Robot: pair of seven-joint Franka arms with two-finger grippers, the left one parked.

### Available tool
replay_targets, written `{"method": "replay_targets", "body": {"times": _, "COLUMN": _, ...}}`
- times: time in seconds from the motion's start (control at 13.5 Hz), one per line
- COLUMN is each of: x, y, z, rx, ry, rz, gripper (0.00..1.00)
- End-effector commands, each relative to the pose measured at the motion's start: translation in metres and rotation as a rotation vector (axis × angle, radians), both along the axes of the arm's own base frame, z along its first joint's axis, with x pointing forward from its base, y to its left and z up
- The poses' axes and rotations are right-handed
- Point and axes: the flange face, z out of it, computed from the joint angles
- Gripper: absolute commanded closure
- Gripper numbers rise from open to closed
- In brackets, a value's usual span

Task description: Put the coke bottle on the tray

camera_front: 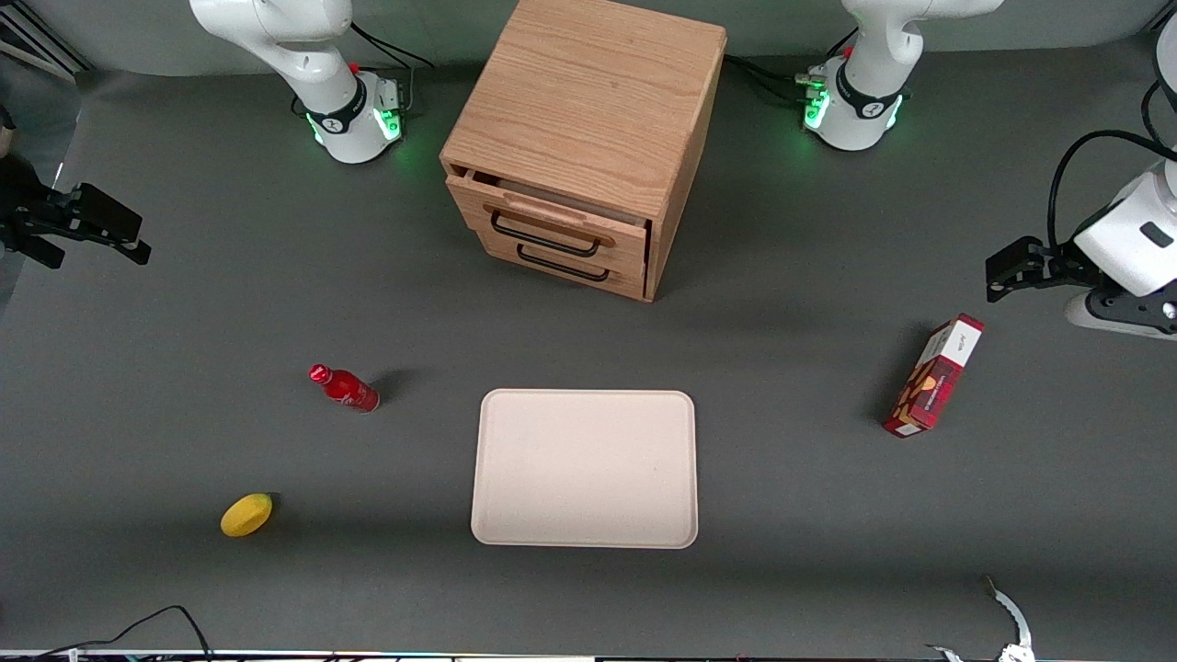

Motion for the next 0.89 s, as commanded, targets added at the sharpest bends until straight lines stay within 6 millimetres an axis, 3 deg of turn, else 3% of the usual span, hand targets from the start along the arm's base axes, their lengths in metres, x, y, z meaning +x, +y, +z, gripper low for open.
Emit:
{"method": "replay_targets", "body": {"times": 0.0, "x": 0.003, "y": -0.005, "z": 0.005, "rx": 0.01, "ry": 0.013, "rz": -0.004, "gripper": 0.0}}
{"method": "replay_targets", "body": {"times": 0.52, "x": -0.001, "y": -0.004, "z": 0.01, "rx": 0.017, "ry": 0.025, "rz": 0.0, "gripper": 0.0}}
{"method": "replay_targets", "body": {"times": 0.82, "x": -0.001, "y": 0.007, "z": 0.012, "rx": 0.016, "ry": 0.022, "rz": 0.005, "gripper": 0.0}}
